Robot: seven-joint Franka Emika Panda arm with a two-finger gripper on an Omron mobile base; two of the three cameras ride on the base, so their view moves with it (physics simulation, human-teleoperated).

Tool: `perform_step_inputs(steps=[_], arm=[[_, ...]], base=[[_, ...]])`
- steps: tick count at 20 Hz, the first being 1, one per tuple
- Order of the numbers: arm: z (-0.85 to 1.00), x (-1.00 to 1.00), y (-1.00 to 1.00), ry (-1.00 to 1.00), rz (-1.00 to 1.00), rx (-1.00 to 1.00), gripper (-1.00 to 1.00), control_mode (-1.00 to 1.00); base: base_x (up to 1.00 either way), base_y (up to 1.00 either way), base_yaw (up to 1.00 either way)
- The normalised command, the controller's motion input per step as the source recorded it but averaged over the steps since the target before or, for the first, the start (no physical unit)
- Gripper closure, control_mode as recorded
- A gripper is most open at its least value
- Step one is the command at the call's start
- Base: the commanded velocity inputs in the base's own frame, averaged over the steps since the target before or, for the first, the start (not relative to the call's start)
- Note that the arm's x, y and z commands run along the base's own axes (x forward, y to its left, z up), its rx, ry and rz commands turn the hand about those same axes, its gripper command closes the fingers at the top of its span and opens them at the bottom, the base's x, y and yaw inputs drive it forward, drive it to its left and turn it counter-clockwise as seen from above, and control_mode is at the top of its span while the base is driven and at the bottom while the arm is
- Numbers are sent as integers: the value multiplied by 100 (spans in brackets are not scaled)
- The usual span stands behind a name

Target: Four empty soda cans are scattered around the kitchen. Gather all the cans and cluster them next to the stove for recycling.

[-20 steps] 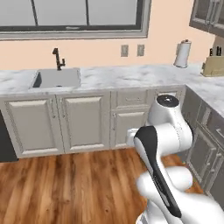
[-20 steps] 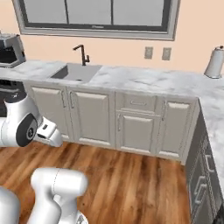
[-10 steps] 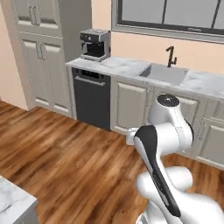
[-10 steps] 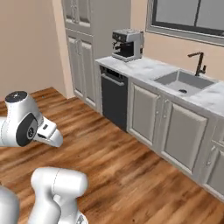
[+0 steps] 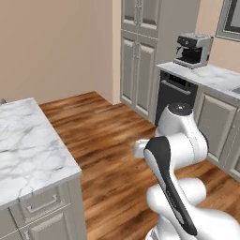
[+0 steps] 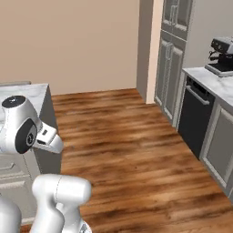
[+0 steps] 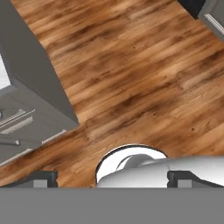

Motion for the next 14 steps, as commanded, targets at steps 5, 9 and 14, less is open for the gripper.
perform_step_inputs(steps=[5, 9, 14], arm=[[0, 0, 0, 0, 0, 0, -100, 100], [0, 0, 0, 0, 0, 0, -100, 100], [0, 0, 0, 0, 0, 0, -100, 100]], base=[[36, 39, -3], [-53, 100, 3], [-98, 100, 17]])
